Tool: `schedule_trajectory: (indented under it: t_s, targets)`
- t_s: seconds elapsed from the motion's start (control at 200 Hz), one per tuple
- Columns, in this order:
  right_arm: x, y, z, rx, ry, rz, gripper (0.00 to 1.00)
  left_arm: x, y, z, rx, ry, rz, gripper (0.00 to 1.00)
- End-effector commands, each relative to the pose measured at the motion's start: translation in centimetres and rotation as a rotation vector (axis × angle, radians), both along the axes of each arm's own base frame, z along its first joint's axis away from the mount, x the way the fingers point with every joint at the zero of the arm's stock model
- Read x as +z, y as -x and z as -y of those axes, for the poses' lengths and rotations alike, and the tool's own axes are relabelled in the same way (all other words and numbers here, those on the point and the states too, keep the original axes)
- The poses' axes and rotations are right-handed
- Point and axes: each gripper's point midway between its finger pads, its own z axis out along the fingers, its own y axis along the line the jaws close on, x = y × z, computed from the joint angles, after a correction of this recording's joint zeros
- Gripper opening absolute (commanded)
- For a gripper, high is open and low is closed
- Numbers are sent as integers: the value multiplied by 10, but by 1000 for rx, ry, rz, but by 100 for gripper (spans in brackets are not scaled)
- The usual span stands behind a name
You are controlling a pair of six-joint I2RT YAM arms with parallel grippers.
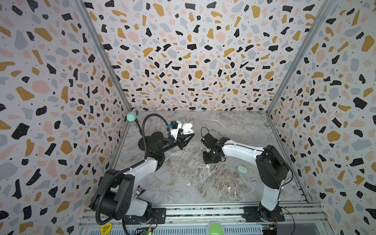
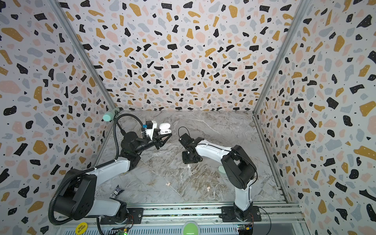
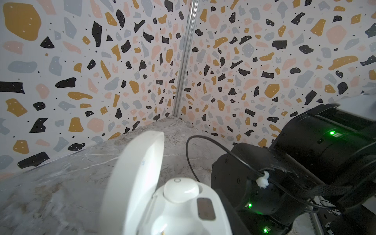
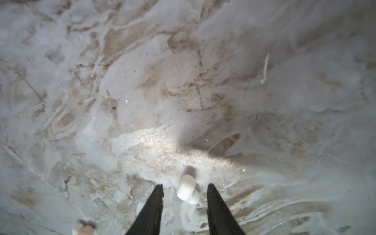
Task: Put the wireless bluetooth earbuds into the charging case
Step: 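Lower the right gripper onto the second earbud and close on it, then lift the second earbud and carry it to the case in the left gripper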
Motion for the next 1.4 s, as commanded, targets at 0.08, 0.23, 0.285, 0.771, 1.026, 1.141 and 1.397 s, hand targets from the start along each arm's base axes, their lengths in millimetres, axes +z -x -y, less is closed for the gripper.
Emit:
schedule_trajectory:
  t_s: [0.08,0.23,0.285,0.771,1.026,1.141,1.397]
  targets:
    - [-2,3,1,-25,47,4,35,17,8,3,-25,13,73,4]
    - [-8,7,2,-31,59,-3,33,18,8,3,-27,16,77,4]
    - [-12,8,2,-29,69,-7,32,18,9,3,-28,17,78,4]
    - [-29,14,7,-25,116,-15,21,20,12,3,-27,18,83,4]
    - [-12,13,9,-34,77,18,15,11,14,12,-37,-32,71,4]
    - [19,9,7,-57,-31,64,14,7,18,22,-58,-39,67,4]
    - [106,23,5,-17,-294,150,14,10,34,55,-136,9,86,4]
